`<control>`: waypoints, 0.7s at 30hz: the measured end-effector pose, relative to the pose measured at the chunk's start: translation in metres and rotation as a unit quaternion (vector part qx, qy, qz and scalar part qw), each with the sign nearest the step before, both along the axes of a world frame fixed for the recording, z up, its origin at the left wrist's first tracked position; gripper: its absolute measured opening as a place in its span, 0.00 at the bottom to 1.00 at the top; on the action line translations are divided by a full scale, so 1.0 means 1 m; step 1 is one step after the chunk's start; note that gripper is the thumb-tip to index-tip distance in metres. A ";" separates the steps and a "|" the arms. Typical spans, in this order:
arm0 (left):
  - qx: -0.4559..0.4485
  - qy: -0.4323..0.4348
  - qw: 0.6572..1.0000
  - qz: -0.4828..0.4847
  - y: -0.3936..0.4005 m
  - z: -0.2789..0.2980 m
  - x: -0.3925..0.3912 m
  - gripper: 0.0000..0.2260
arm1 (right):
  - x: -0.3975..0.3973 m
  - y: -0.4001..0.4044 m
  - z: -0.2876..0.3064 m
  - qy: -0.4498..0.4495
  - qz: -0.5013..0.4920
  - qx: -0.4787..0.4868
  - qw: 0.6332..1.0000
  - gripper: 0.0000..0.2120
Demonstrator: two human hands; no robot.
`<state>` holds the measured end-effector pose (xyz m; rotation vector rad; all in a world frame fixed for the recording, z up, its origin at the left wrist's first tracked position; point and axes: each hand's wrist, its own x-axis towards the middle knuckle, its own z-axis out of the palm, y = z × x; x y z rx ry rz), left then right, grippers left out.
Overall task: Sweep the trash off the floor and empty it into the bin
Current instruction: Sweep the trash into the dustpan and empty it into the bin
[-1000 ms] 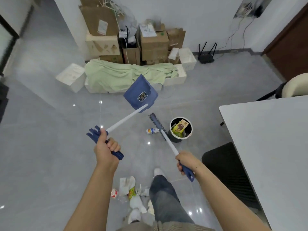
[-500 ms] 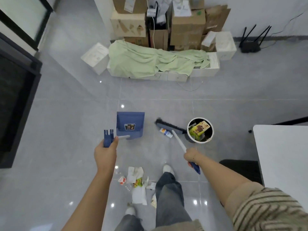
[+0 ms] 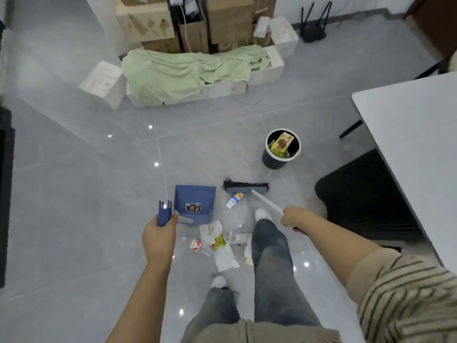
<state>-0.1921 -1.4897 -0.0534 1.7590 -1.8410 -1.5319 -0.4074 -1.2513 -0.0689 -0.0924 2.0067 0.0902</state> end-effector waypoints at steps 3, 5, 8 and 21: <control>-0.002 0.012 1.000 -0.026 0.013 0.010 0.030 0.15 | 0.049 0.026 0.005 0.001 -0.008 0.025 1.000 0.19; -0.004 0.012 0.998 -0.054 0.022 0.017 0.043 0.16 | 0.081 0.050 0.009 -0.002 -0.020 0.043 0.999 0.19; -0.010 0.016 0.996 -0.086 0.039 0.025 0.057 0.16 | 0.121 0.087 0.019 0.007 -0.039 0.053 0.998 0.18; 0.006 0.031 0.975 -0.221 0.127 0.053 0.109 0.10 | 0.231 0.268 0.020 -0.007 -0.326 -0.061 0.943 0.13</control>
